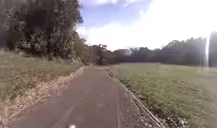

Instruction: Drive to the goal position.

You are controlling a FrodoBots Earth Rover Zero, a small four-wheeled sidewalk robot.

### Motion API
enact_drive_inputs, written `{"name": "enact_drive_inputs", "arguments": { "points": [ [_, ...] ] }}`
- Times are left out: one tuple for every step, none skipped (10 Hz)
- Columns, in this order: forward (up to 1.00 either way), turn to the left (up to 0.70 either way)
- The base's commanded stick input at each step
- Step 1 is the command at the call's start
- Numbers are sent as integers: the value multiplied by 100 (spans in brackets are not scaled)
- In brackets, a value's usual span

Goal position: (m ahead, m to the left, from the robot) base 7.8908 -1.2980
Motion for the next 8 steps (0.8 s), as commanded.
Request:
{"name": "enact_drive_inputs", "arguments": {
  "points": [
    [70, 34],
    [70, 35],
    [70, 35],
    [70, 33],
    [70, 24],
    [70, 7],
    [70, 2],
    [70, 1]
  ]
}}
